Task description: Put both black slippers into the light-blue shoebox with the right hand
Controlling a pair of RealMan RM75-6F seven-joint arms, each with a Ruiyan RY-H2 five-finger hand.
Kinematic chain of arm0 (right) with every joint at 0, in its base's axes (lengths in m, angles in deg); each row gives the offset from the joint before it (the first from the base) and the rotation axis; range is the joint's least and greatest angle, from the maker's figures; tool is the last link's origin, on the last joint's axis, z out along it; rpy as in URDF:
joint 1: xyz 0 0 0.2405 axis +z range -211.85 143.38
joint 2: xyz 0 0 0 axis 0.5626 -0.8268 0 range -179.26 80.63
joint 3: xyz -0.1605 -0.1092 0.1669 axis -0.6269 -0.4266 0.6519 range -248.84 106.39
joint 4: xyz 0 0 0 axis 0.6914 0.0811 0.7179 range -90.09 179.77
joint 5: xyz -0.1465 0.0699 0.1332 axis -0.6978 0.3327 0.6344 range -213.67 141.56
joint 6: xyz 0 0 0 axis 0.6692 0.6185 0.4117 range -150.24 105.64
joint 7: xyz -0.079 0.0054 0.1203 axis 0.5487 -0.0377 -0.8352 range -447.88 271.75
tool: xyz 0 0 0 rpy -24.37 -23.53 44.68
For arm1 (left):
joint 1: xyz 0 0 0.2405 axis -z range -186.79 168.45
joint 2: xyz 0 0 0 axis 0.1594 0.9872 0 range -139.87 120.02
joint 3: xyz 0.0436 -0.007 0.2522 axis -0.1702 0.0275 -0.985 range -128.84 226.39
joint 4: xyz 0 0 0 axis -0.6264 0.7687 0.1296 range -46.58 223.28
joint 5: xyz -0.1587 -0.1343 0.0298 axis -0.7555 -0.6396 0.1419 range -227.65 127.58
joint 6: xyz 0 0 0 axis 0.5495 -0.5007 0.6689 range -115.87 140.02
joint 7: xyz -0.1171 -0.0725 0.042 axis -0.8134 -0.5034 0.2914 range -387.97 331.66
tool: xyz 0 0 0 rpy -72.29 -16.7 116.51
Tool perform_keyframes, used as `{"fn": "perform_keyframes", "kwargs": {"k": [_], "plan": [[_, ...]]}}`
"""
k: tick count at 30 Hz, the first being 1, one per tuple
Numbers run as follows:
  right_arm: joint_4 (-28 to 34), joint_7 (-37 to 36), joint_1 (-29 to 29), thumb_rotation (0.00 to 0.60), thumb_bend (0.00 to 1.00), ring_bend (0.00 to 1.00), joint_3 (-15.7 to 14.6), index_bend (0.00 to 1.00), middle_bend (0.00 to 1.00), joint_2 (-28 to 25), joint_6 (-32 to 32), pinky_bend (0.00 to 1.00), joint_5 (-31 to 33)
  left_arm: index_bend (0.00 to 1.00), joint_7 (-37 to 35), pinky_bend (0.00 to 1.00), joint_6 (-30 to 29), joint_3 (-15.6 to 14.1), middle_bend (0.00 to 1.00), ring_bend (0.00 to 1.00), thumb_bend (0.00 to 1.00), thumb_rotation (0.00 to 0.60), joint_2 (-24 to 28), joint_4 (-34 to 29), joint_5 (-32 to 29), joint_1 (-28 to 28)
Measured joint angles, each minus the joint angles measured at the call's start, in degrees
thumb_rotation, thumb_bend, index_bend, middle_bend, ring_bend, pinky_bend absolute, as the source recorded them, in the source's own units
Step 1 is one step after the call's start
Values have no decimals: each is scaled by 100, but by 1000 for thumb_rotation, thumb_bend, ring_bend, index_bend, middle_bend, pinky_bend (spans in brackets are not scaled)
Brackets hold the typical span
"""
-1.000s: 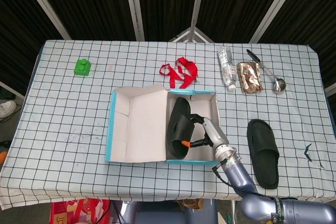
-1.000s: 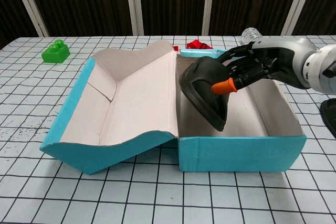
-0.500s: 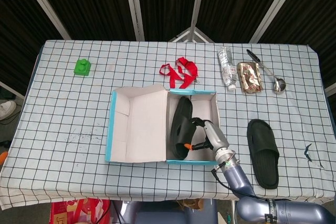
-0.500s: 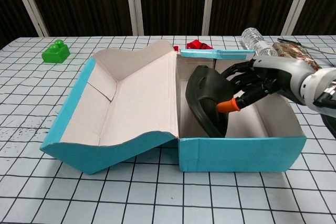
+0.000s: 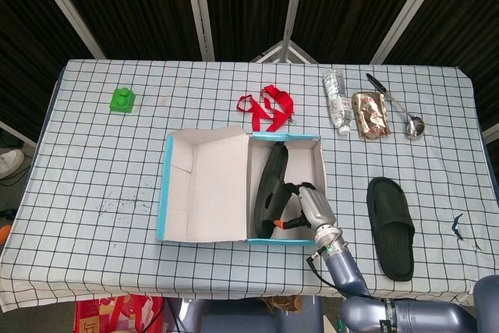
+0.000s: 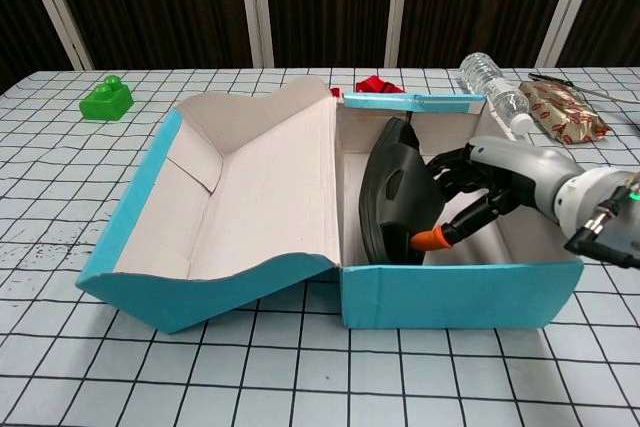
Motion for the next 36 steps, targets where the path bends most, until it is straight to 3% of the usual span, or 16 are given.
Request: {"fn": "perform_keyframes", "kwargs": {"k": [18,22,28,36], "plan": [[47,397,-50,600,589,239,-76,505,418,76,-45,87,-202,14,6,16,3,-1,0,0,219,600,-6,2,3,4],[136,450,-52,600,588,229,-53,430,392,-10,-25,78,-220,14,4,16,5,-2,0,0,219,600,-5,1,4,4],[255,628,5,600,526,168,-70,292,254,-199,140,53,-141,14,8,16,7,-5,0,0,219,600,-8,0,8,5],[354,900,134,600,507,139,-40,214,183,-307,201,53,130,14,29,15,24,-13,0,0,218,600,-12,-5,14,12]]}}
